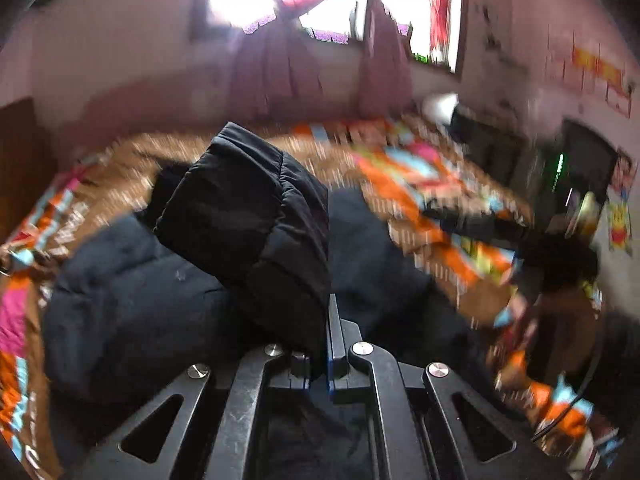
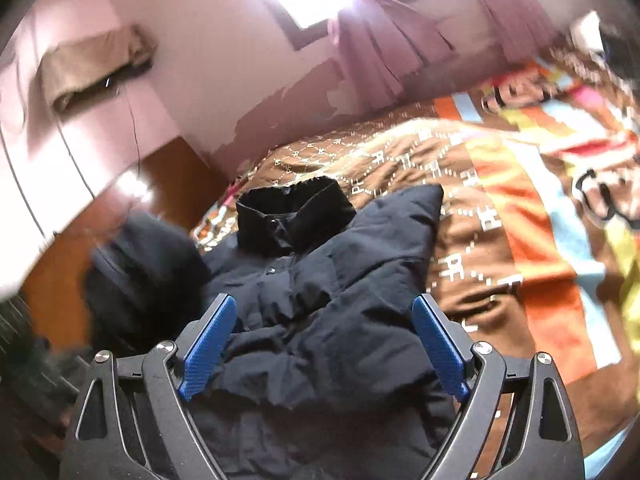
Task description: Fold large clothes
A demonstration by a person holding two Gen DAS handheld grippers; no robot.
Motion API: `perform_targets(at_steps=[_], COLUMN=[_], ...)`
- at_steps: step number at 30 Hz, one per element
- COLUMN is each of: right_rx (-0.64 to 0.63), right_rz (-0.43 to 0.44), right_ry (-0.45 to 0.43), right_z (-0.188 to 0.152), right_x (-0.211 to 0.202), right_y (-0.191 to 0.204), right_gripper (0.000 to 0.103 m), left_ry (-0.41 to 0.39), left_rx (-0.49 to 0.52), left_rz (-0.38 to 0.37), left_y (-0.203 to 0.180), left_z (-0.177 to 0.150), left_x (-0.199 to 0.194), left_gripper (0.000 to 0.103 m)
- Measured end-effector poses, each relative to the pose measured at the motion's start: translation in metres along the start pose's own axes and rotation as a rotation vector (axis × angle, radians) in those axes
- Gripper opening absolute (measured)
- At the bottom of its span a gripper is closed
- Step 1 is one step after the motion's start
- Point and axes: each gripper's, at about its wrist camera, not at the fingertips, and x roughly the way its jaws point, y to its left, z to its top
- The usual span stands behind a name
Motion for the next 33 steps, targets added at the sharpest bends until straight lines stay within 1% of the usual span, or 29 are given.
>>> perform_targets(at_steps=[3, 5, 7, 10, 11, 12, 13, 14, 15, 17, 18, 20, 22, 23, 24, 25, 26, 27, 29, 30, 33], right_rx=[0.080, 0.132, 0.195, 0.241, 0.246, 0.251, 0.252, 0.252, 0.257, 0.279, 0.281, 0.252, 0.207, 0.173, 0.147, 0.123, 0.115, 0.104, 0.068, 0.029, -0.075], right_rz=[0.069, 0.126, 0.199, 0.288, 0.303, 0.314, 0.321, 0.330, 0.338, 0.342, 0.328, 0.266, 0.209, 0.174, 0.143, 0.107, 0.086, 0.065, 0.075, 0.065, 0.001], right_ry=[0.043, 0.074, 0.101, 0.133, 0.141, 0.152, 0.160, 0.173, 0.190, 0.229, 0.244, 0.271, 0.300, 0.319, 0.337, 0.363, 0.379, 0.397, 0.372, 0.344, 0.226], right_z=[-0.011, -0.022, -0.033, -0.045, -0.048, -0.051, -0.054, -0.056, -0.059, -0.068, -0.072, -0.082, -0.089, -0.093, -0.096, -0.100, -0.102, -0.104, -0.102, -0.096, -0.070], right_x=[0.013, 0.024, 0.032, 0.041, 0.043, 0.046, 0.048, 0.051, 0.054, 0.060, 0.061, 0.065, 0.066, 0.067, 0.069, 0.071, 0.072, 0.072, 0.066, 0.059, 0.038], right_y=[-0.016, -0.022, -0.027, -0.023, -0.021, -0.019, -0.017, -0.015, -0.015, -0.015, -0.015, -0.013, -0.007, -0.004, 0.000, 0.003, 0.005, 0.008, 0.018, 0.027, 0.048], right_gripper=[0.087, 0.087, 0.087, 0.087, 0.087, 0.087, 0.087, 0.087, 0.087, 0.087, 0.087, 0.086, 0.075, 0.062, 0.042, 0.032, 0.015, 0.007, 0.005, 0.004, 0.004], left_ry=[0.073, 0.116, 0.155, 0.192, 0.203, 0.205, 0.196, 0.174, 0.139, 0.080, 0.059, 0.032, 0.022, 0.019, 0.020, 0.024, 0.030, 0.037, 0.037, 0.032, 0.030], left_rx=[0.032, 0.040, 0.048, 0.040, 0.035, 0.036, 0.041, 0.049, 0.055, 0.070, 0.075, 0.065, 0.040, 0.017, -0.002, -0.030, -0.057, -0.083, -0.122, -0.139, -0.158], left_rz=[-0.004, -0.018, -0.038, -0.091, -0.114, -0.123, -0.125, -0.125, -0.123, -0.117, -0.103, -0.055, -0.003, 0.029, 0.051, 0.077, 0.104, 0.134, 0.160, 0.168, 0.199], left_y=[-0.006, -0.005, -0.002, 0.005, 0.006, 0.005, 0.003, 0.001, 0.000, 0.000, 0.000, 0.007, 0.021, 0.031, 0.039, 0.051, 0.062, 0.074, 0.093, 0.102, 0.119], left_z=[-0.020, -0.026, -0.034, -0.044, -0.047, -0.048, -0.049, -0.049, -0.051, -0.053, -0.054, -0.057, -0.059, -0.060, -0.061, -0.063, -0.064, -0.065, -0.068, -0.069, -0.073], left_x=[0.022, 0.030, 0.035, 0.036, 0.035, 0.035, 0.033, 0.029, 0.021, 0.005, -0.003, -0.014, -0.024, -0.029, -0.032, -0.036, -0.040, -0.043, -0.050, -0.055, -0.060], left_gripper=[0.005, 0.005, 0.010, 0.015, 0.022, 0.036, 0.046, 0.071, 0.086, 0.087, 0.087, 0.087, 0.087, 0.087, 0.087, 0.087, 0.087, 0.087, 0.087, 0.087, 0.087])
